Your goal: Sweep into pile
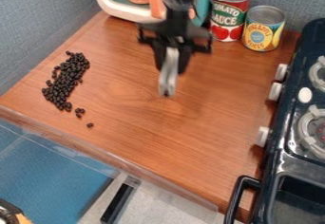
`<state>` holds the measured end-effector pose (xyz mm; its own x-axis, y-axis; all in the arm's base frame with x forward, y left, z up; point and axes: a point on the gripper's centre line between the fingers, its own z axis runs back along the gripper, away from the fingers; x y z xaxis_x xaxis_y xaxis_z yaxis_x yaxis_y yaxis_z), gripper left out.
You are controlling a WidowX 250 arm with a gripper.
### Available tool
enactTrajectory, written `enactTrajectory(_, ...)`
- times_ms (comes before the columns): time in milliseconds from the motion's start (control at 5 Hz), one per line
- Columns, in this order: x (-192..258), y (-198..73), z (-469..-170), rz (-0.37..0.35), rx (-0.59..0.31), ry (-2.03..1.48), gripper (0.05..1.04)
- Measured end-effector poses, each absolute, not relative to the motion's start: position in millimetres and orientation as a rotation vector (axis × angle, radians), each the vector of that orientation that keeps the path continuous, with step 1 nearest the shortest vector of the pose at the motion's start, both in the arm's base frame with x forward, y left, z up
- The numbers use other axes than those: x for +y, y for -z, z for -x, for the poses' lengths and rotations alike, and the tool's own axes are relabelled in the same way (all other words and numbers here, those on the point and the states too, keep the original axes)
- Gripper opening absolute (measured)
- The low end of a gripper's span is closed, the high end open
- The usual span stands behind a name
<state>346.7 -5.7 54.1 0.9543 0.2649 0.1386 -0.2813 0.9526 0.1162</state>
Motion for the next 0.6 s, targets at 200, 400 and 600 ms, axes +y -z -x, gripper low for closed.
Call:
enactTrajectory(200,-10,-29,-345,-0.233,-0.095,-0.257,0.452)
enactTrajectory(400,-13,-35,-357,-0.313,-0.091,-0.296,0.759)
enactTrajectory(600,-23,-62,-373,-0.264,-0.091,-0.334,0.993)
